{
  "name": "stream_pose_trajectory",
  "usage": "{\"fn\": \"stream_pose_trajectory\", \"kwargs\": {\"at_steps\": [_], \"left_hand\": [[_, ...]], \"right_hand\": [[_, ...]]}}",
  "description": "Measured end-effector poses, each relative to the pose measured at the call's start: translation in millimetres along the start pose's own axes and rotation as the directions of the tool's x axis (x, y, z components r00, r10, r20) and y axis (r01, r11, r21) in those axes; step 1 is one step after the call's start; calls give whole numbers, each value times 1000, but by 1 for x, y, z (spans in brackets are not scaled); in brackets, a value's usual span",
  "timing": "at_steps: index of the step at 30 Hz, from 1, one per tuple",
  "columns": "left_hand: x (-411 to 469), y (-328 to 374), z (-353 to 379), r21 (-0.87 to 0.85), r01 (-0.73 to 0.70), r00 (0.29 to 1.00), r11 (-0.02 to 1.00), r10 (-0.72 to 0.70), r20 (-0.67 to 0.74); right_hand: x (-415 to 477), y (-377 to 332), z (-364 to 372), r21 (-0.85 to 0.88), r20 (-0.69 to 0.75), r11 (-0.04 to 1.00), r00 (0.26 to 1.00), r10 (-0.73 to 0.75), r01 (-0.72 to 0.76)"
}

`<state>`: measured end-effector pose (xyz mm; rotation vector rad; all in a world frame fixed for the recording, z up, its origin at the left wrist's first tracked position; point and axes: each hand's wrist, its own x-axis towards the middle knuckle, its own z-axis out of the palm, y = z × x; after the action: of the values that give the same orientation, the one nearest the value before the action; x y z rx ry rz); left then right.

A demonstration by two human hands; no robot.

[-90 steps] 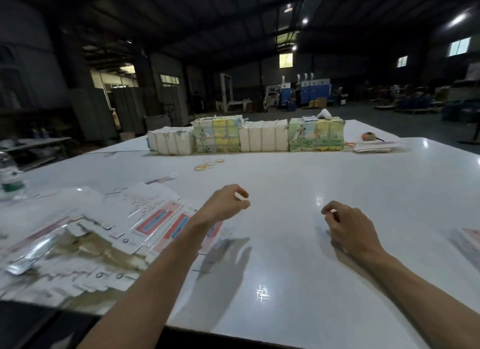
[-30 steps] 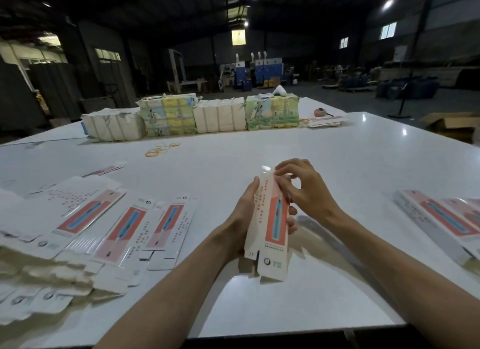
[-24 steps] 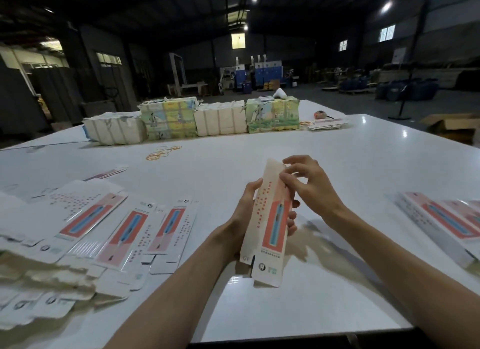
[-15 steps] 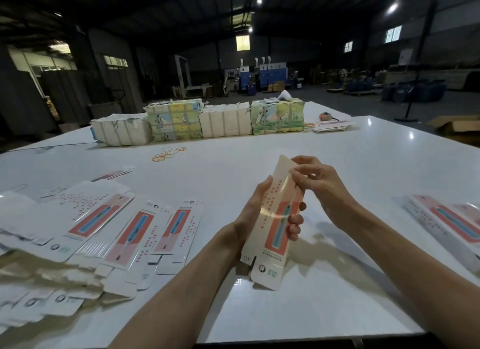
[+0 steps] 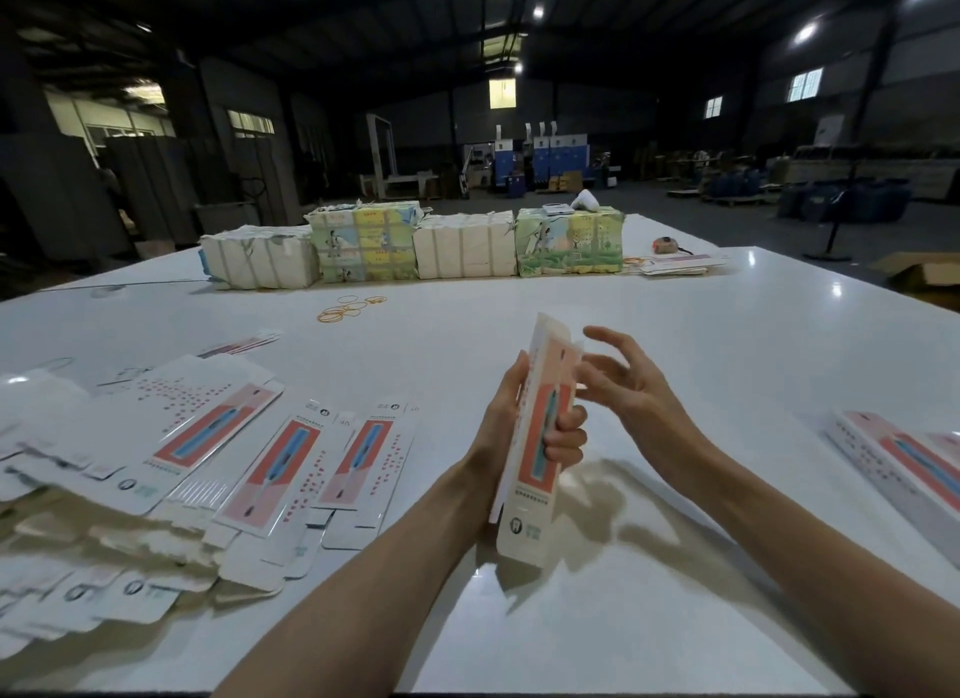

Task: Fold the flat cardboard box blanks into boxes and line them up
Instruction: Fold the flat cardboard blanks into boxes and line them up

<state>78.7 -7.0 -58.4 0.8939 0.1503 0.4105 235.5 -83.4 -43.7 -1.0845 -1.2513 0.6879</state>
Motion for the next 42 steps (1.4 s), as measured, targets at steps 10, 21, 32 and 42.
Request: {"fn": "stream_pose_trajectory", "kwargs": {"at_steps": [10,21,32,42], "left_hand": [[5,-17,3,495,-188,861,848,385,-333],[3,-17,10,684,-208,913,699,390,-122],[-2,-9,-1,673,-27,935,739,257,-246],[4,-18,-1,691,-2,962,723,190,-197]], "right_hand": [[-3,8,4,-117,-94,991,993,-73,62],[-2,4,-2,-154,-75,988,997,-18,6],[-7,6,5,-220,71,972,992,105,-87],[4,19,-13,-38,-178,990,976,125,-134]]}}
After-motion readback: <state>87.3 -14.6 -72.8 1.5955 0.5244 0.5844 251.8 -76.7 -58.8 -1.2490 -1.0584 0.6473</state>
